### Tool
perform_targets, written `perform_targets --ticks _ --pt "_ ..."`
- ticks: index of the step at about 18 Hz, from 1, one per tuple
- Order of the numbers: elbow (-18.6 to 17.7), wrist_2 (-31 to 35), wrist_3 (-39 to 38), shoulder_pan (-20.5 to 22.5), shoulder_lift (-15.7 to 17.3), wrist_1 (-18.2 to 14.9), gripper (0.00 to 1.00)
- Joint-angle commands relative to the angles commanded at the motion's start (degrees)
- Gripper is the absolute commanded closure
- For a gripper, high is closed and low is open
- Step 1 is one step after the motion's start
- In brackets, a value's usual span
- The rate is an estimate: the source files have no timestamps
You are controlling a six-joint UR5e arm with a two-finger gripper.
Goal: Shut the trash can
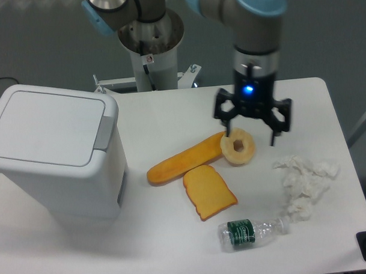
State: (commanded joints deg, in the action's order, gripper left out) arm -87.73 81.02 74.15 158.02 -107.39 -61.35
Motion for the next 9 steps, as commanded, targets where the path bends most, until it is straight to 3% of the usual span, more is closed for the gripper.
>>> perform_targets --ticks 6,9 --pt "6.15 4.5 10.91 2.64 -8.35 -0.26 0.0" --pt "6.87 5.28 14.61 3.52 -10.39 -0.09 0.0"
